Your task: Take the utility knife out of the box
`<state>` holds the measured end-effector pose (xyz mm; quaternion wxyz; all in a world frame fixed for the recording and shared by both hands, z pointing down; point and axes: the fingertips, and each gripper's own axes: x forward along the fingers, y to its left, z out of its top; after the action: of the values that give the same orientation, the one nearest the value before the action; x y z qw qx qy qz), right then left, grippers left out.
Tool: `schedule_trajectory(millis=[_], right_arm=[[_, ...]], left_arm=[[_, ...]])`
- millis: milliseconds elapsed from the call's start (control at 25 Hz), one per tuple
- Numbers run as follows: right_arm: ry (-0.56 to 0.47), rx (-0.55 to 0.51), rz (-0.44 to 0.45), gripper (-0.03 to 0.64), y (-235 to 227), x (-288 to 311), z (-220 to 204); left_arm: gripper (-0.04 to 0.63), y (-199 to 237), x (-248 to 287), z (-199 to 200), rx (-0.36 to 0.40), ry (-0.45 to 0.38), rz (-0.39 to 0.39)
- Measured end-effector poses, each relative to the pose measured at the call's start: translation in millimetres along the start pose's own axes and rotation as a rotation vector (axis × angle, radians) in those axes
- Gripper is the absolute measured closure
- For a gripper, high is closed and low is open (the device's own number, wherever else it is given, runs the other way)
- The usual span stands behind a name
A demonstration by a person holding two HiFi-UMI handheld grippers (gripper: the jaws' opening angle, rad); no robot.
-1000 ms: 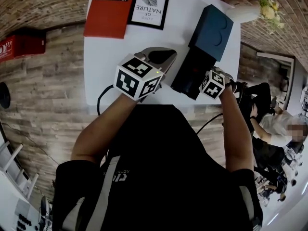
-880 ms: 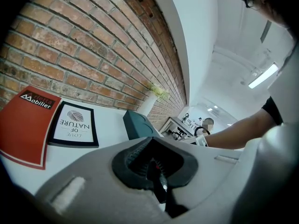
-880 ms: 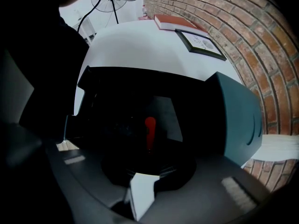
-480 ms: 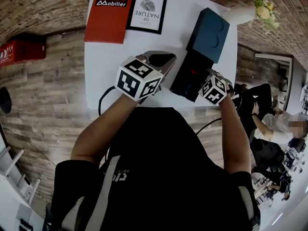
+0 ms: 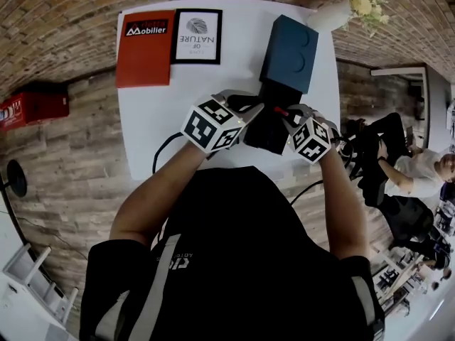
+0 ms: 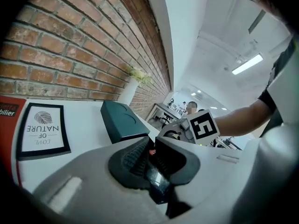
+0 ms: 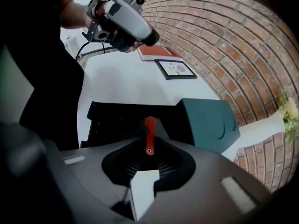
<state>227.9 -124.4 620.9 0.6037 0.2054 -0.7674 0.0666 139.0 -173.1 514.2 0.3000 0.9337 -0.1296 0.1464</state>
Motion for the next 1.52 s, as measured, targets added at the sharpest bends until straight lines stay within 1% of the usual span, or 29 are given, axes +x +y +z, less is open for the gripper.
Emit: schedule_trajectory(millis=[80, 240, 400, 520, 760, 880, 920, 1080, 1160, 1200, 1400, 1520], right_arm=[[-0.031, 0.017, -0.028, 0.563, -6.6, -7.1, 4.3], [-0.107, 0.034, -0.079, 0.563, -15.7, -25.0, 19.0], [-0.186, 0.033, -0.116, 0.563, -18.6, -46.2, 35.6], [-0.247, 0.039, -0.136, 0.563, -19.3, -60.6, 47.4], [-0.299, 0.052, -0.178, 0.563, -22.3, -78.5, 55.2], [-0.32, 0.061, -0.192, 0.563, -22.2, -85.8, 57.7], [-0.325, 0.062, -0.198, 0.563, -22.0, -88.0, 58.7], [-0.33, 0.059, -0.225, 0.563, -20.3, -95.9, 61.6], [-0.334, 0.058, -0.244, 0.563, -19.1, -100.5, 64.0], [-0.338, 0.057, -0.257, 0.617, -18.3, -103.1, 65.6], [-0.382, 0.057, -0.304, 0.615, -10.6, -113.7, 83.4], [-0.42, 0.098, -0.331, 0.597, -7.5, -122.3, 94.1]], left_arm=[[0.548, -5.0, 7.9, 2.3, 0.017, 0.011, -0.014], [0.527, -15.0, 23.4, 5.1, 0.045, 0.045, -0.047], [0.501, -23.1, 38.8, 5.8, 0.079, 0.092, -0.072], [0.497, -27.4, 45.2, 8.7, 0.091, 0.1, -0.082], [0.499, -32.3, 51.8, 14.4, 0.1, 0.093, -0.082], [0.518, -34.5, 52.7, 16.9, 0.104, 0.083, -0.078], [0.535, -35.7, 52.4, 18.1, 0.106, 0.077, -0.078], [0.552, -43.5, 48.4, 22.7, 0.114, 0.06, -0.081], [0.564, -47.7, 44.2, 25.6, 0.118, 0.049, -0.079], [0.579, -49.8, 41.2, 27.7, 0.12, 0.042, -0.076], [0.58, -55.7, 17.0, 44.6, 0.15, -0.004, -0.067], [0.578, -58.5, 0.2, 53.8, 0.174, -0.027, -0.072]])
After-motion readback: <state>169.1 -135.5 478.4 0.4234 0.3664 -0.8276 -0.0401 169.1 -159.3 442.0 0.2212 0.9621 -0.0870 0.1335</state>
